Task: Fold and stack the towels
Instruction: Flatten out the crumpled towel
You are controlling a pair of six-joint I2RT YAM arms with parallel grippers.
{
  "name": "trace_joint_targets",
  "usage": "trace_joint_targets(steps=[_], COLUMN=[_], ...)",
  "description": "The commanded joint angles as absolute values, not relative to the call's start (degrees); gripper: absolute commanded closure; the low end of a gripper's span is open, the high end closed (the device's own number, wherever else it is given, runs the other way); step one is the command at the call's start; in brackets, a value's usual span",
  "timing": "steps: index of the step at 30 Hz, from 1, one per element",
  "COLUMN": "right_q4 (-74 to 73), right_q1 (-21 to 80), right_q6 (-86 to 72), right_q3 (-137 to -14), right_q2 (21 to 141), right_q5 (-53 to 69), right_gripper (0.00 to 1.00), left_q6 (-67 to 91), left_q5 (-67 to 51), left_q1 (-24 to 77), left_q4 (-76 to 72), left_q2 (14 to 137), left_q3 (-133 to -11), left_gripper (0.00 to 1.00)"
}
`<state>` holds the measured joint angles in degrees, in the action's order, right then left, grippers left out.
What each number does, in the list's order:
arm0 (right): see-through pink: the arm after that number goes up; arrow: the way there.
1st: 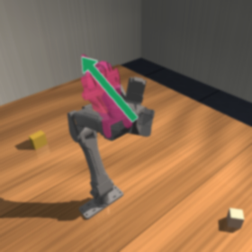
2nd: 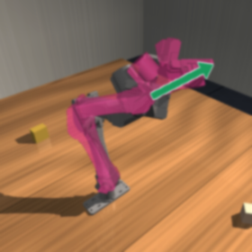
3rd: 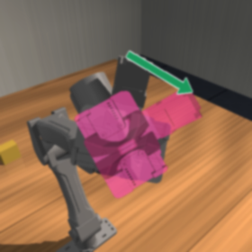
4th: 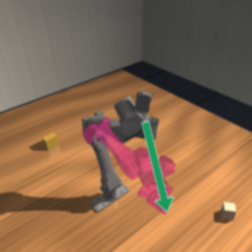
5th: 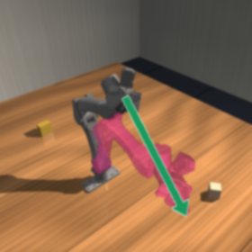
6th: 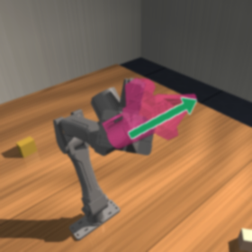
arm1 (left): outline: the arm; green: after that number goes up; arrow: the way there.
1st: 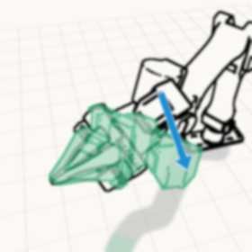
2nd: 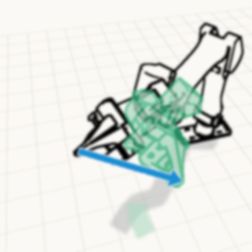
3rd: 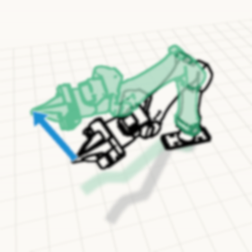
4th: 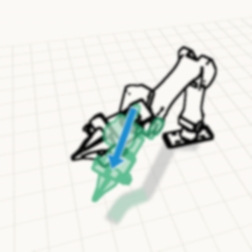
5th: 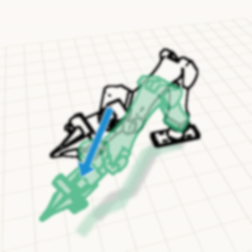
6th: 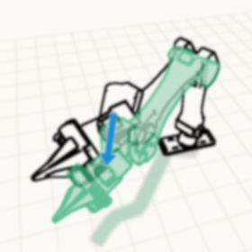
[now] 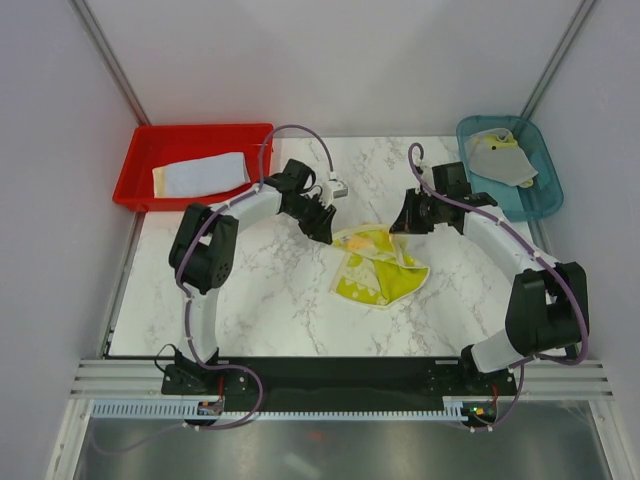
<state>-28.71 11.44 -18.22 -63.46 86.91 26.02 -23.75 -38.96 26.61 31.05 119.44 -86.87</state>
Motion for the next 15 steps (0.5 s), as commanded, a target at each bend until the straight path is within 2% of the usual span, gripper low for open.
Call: trace_joint_targets(steps=[1, 3, 4, 6, 10, 15], right_q4=[-26.4, -26.5, -26.5, -27.2, -31.2, -35.6], right_q1=[11.2, 11.3, 11.3, 11.4, 13.1, 17.7], right_q6=[-18.4, -18.8, -19.0, -20.2, -20.2, -18.6], right_q3=[-64.1, -64.2, -65.0, -66.6, -77.6, -85.1], right_q2=[86.5, 86.1, 85.8, 84.3, 82.3, 75.4], right_q5=[26.7, 26.2, 25.4, 23.8, 21.0, 19.1], right_gripper=[1.00, 1.00, 1.00, 1.00, 1.00, 1.00], left_q6=[-25.5, -24.3, -23.6, -21.1, -16.2, -11.7], left_q5=[-37.4, -37.0, -36.2, -34.1, -28.0, -26.9], left_q1=[27.2, 27.3, 27.3, 27.4, 27.6, 29.4], left_q4=[31.1, 31.1, 31.1, 31.2, 31.9, 38.9], left_q2=[119.3, 118.1, 116.3, 113.5, 103.5, 90.3], left_q3=[-89.0, -89.5, -89.7, -90.8, -93.7, -97.4], left_gripper=[0.74, 0.87, 0.98, 0.98, 0.98, 0.98])
